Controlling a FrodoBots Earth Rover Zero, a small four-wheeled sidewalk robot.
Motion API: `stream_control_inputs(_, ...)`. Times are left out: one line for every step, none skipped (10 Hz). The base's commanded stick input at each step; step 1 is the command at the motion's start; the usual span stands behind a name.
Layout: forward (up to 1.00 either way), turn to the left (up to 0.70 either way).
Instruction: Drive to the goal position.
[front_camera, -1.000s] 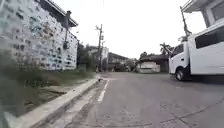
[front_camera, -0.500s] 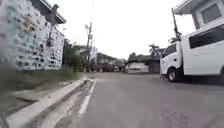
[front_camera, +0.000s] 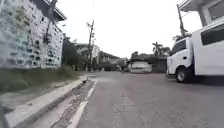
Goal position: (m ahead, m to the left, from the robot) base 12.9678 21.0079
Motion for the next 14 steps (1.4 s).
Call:
stream_control_inputs(1.0, 0.0)
stream_control_inputs(1.0, 0.0)
stream_control_inputs(1.0, 0.0)
stream_control_inputs(1.0, 0.0)
stream_control_inputs(1.0, 0.0)
stream_control_inputs(1.0, 0.0)
stream_control_inputs(1.0, 0.0)
stream_control_inputs(1.0, 0.0)
stream_control_inputs(1.0, 0.0)
stream_control_inputs(1.0, 0.0)
stream_control_inputs(1.0, 0.0)
stream_control_inputs(1.0, 0.0)
stream_control_inputs(1.0, 0.0)
stream_control_inputs(1.0, 0.0)
